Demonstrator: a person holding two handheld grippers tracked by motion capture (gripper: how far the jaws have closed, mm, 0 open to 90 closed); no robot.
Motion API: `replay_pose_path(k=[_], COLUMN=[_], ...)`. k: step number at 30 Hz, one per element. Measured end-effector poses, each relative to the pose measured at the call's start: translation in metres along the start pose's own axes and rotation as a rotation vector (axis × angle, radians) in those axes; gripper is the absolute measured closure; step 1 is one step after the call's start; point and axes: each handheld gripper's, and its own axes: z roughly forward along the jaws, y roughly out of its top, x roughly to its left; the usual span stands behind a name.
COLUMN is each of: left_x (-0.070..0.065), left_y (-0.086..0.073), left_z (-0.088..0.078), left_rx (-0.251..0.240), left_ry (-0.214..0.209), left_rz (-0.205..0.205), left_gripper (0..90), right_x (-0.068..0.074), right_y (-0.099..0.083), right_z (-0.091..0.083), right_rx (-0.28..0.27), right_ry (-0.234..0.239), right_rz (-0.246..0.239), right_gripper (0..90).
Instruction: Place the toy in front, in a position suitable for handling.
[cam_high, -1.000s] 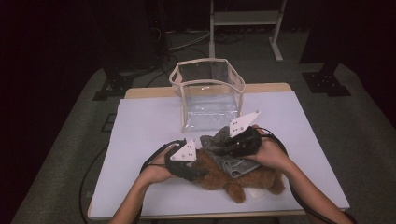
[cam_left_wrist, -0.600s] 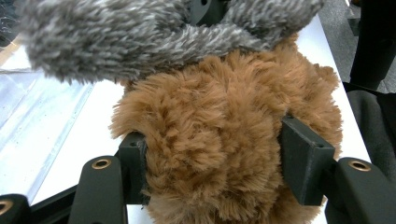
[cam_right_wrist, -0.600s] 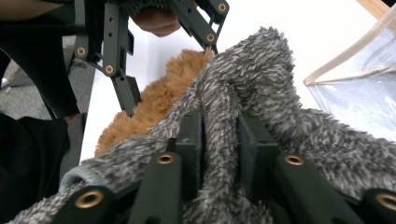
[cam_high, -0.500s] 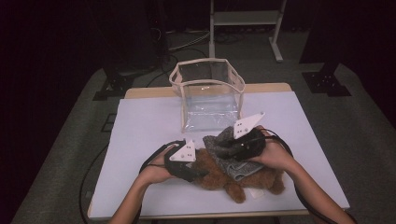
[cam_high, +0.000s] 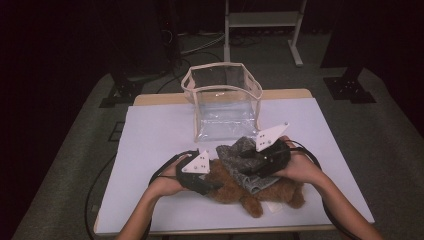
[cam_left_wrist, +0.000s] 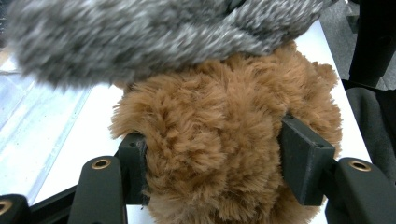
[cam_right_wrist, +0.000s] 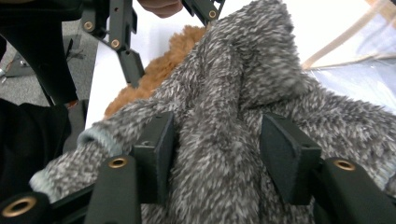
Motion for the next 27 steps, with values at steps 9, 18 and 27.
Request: replay_pose_path(k=[9, 18, 27], left_x=[-0.001, 0.003, 0.001], left_y=[0.000, -0.004, -0.002], left_z=[-0.001, -0.002, -0.001], left_rx=[-0.001, -0.025, -0.019], left_ry=[0.004, 0.003, 0.007], left_rz=[0.008, -0.023, -0.018], left_gripper=[37.0, 36.7, 36.4], right_x=[0.002, -0.001, 0.005], right_y=[0.017, -0.005, 0.013], right_z=[0.011, -0.009, 0.005], right_rx=[-0.029, 0.018, -0.033], right_ry=[0.011, -0.029, -0.006], right_rz=[0.007, 0.030, 0.008], right_gripper=[75.4, 75.8, 75.8])
